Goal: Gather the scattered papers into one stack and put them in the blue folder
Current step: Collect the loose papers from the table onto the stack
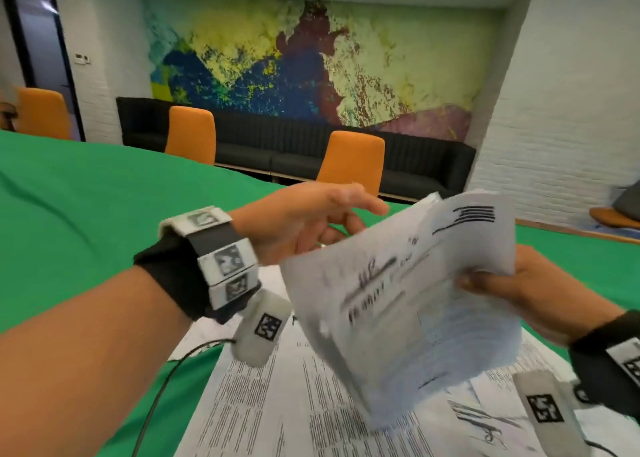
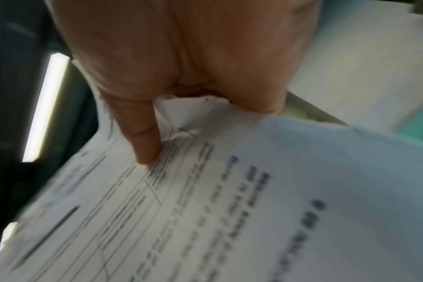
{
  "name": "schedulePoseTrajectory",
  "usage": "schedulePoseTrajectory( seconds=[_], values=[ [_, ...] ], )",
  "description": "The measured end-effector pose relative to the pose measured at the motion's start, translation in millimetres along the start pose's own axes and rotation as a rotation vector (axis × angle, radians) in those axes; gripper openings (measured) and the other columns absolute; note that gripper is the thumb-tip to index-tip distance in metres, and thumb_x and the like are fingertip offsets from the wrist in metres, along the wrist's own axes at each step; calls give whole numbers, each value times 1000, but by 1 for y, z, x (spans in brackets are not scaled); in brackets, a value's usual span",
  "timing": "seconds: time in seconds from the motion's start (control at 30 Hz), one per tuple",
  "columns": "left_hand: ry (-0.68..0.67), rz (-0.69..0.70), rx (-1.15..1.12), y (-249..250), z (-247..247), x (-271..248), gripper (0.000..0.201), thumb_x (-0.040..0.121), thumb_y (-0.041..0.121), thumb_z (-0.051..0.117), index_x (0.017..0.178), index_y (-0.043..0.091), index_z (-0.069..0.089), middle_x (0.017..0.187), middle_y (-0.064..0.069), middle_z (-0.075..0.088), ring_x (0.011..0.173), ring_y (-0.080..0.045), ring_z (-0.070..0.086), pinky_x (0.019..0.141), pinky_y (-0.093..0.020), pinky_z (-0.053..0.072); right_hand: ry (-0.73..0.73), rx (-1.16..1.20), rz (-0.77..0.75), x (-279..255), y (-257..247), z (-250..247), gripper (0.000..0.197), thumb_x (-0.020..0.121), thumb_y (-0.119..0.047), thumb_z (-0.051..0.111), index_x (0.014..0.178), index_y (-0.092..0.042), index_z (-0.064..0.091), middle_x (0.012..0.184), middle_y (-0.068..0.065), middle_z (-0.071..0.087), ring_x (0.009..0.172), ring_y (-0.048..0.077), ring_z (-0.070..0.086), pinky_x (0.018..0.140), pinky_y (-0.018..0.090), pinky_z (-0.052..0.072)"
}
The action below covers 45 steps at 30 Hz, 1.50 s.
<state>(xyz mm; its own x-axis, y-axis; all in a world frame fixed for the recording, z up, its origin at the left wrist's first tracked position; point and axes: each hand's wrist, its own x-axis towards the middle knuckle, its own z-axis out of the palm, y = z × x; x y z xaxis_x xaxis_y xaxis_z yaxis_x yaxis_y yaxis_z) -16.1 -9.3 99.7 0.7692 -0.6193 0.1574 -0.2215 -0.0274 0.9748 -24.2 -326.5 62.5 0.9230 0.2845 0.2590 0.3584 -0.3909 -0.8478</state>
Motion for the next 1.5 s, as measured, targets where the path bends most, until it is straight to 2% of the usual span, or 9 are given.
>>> schedulePoseTrajectory(
  seconds=[0.17,0.33,0.47,0.73,0.83,0.97,1.2,1.4,1.5],
  values=[
    [175,67,-398,-73,-5,-27,98,62,67,79,141,15,52,131,-22,62,109,-34,66,95,-48,54,169,403,94,-10,37,11,30,78,-2,65,106,1,74,108,25,77,87,35,78,73,39,65],
    [614,54,-178,-108,46,-14,53,89,7,67,134,25,45,113,-9,73,103,-29,72,90,-54,57,267,428,45,-14,64,44,40,75,-5,69,115,-2,68,110,23,77,88,34,77,71,39,65],
    [799,179,9,-109,63,-2,36,96,2,55,116,31,50,112,-1,71,105,-21,69,87,-52,58,351,393,-168,-26,61,53,55,76,0,69,129,-6,59,115,11,76,101,26,75,80,35,63],
    [678,-92,60,-110,31,-38,33,96,11,60,125,25,54,108,-13,69,94,-26,73,83,-51,59,490,314,179,-64,107,48,7,89,-9,73,95,-11,74,84,-3,82,68,15,78,52,21,59],
    [666,-414,558,-127,-14,-63,37,97,33,60,132,30,48,102,-5,70,92,-24,71,83,-46,58,546,421,296,-70,129,29,62,61,-45,93,103,-7,68,72,-8,80,61,14,77,48,22,58],
    [393,-887,967,-169,-16,-90,72,91,53,60,150,32,25,136,-10,59,117,-29,60,98,-41,49,447,544,450,-88,165,41,28,96,-1,60,123,-6,66,101,10,81,76,23,79,60,33,65],
    [467,-801,731,-189,-24,-81,101,78,34,82,155,32,15,135,-5,61,110,-27,65,97,-44,53,389,630,493,-90,164,45,32,102,-2,49,119,-20,69,109,6,80,88,23,79,63,33,64],
    [509,-668,308,-181,-18,-74,19,92,5,64,108,12,71,99,-8,78,93,-31,75,94,-54,55,495,784,431,-98,150,11,38,95,-20,57,129,-29,69,130,6,73,112,27,73,87,54,58],
    [532,-634,38,-179,-1,-71,24,99,0,49,110,10,68,104,-16,76,100,-39,72,95,-59,52,438,795,481,-107,145,12,38,96,-14,53,128,-26,68,126,6,75,106,26,76,76,45,64]
  ],
)
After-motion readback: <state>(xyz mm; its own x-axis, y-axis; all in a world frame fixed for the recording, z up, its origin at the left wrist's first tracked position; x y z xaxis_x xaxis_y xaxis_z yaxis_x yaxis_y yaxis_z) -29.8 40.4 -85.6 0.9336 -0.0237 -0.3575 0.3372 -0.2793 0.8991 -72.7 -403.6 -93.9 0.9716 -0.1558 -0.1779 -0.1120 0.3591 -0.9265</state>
